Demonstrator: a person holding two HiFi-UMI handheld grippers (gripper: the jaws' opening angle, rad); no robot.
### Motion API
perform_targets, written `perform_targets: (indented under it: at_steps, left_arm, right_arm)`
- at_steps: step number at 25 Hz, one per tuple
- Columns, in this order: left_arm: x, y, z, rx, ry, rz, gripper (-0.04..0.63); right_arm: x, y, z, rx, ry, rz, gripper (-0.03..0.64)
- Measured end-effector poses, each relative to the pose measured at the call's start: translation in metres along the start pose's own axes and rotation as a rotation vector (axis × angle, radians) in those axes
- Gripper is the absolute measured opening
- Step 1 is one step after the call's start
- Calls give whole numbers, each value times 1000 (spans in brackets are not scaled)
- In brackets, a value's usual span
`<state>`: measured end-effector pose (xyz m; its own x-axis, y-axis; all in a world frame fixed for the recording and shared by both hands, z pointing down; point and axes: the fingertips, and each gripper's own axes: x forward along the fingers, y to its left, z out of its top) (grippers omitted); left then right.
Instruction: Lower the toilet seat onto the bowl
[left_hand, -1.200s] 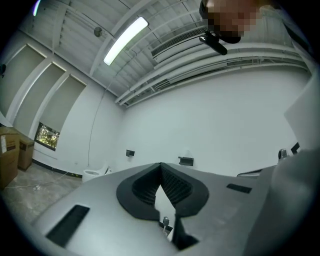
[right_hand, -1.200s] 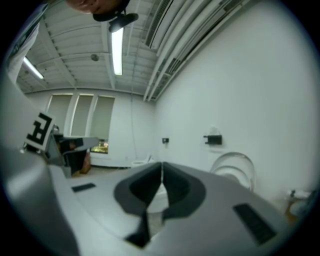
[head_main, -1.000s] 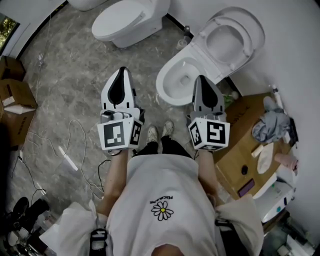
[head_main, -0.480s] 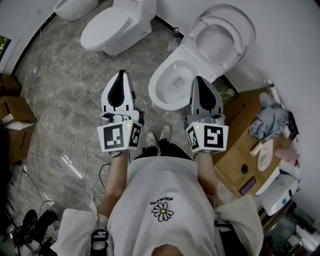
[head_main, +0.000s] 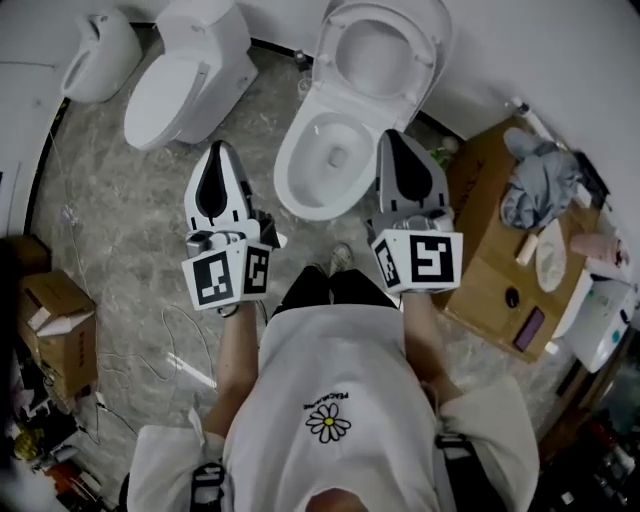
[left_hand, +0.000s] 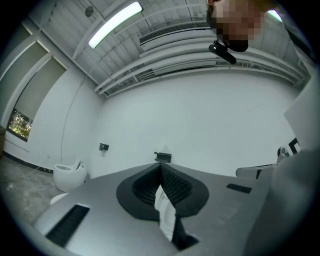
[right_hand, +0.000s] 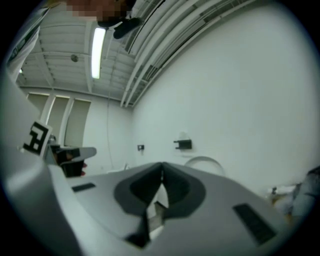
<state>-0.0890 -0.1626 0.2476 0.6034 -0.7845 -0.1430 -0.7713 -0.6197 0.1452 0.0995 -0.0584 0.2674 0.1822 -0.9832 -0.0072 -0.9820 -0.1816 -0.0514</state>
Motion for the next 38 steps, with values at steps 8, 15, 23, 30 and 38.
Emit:
perform_targets:
  at_steps: [8, 15, 23, 30, 38]
  left_arm:
    - [43, -54, -15, -43, -1, -194, 25]
    - [80, -77, -22, -67, 69, -368, 25]
    - [123, -70, -6, -57, 94, -588, 26]
    - [127, -58, -17, -6, 142, -601, 26]
    - [146, -51, -25, 11, 157, -574, 28]
  right_arm:
    - [-27, -54, 7, 2, -38, -222, 29]
    - [-44, -63, 19, 9, -67, -448, 29]
    - [-32, -27, 37, -18, -84, -671, 29]
    - [-21, -14, 28, -20, -56, -700, 29]
    - [7, -23, 17, -2, -31, -657, 31]
